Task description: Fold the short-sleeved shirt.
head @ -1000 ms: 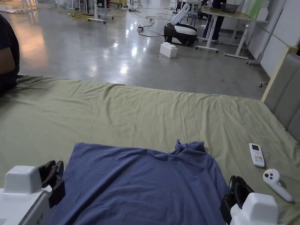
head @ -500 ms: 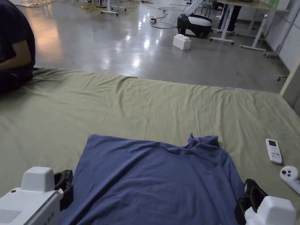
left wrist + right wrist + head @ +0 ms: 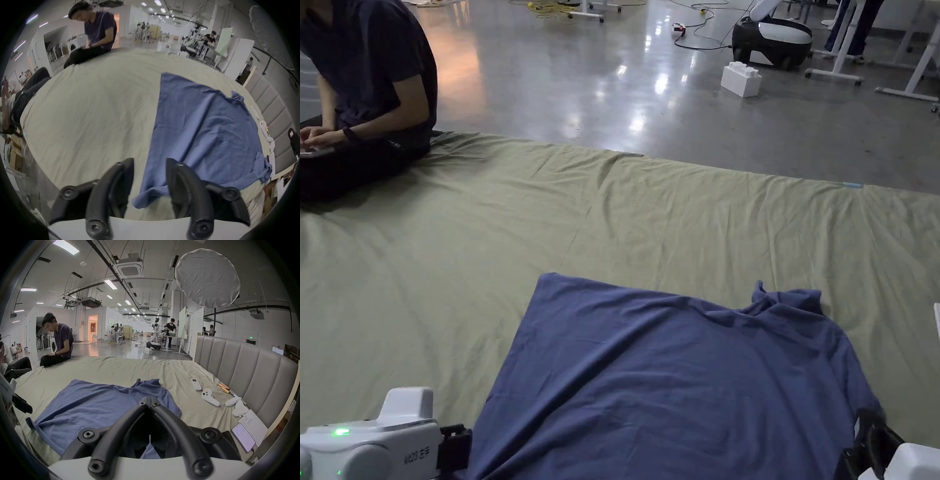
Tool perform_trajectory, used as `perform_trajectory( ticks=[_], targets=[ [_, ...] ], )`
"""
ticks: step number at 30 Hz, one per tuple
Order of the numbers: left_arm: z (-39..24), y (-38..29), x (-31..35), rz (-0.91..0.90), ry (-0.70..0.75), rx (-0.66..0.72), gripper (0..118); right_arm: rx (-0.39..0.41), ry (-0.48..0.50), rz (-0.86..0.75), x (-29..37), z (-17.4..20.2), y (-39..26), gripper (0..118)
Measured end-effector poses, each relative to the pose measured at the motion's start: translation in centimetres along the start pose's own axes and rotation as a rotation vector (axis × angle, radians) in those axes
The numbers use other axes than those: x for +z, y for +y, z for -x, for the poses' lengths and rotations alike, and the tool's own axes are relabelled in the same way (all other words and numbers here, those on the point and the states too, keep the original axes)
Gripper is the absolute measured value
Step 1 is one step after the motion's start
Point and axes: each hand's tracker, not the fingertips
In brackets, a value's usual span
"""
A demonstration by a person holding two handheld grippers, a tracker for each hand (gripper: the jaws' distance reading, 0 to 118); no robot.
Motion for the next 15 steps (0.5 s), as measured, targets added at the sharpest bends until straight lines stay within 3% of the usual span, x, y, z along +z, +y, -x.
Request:
perform_trajectory(
  ticks=[3, 7, 13, 15],
  targets=[
    [0.3, -0.4, -1.2, 0.074, 0.003, 0.004, 58, 0.005, 0.001, 0.013, 0.0, 0.1, -0.3, 1],
    [-0.2, -2.2, -2.4, 0.191, 0.039, 0.007, 58, 0.009, 0.002, 0.033, 0.0, 0.1, -0.8, 1],
    [-1.0, -3.0, -2.7, 0.113, 0.107, -0.048, 60, 0.014, 0.005, 0.056, 0.0, 0.2, -1.4, 1],
    [-1.7, -3.3, -2.9, 0.111, 0.106, -0.094, 52, 0.011, 0.007, 0.059, 0.1, 0.3, -1.5, 1]
  ],
)
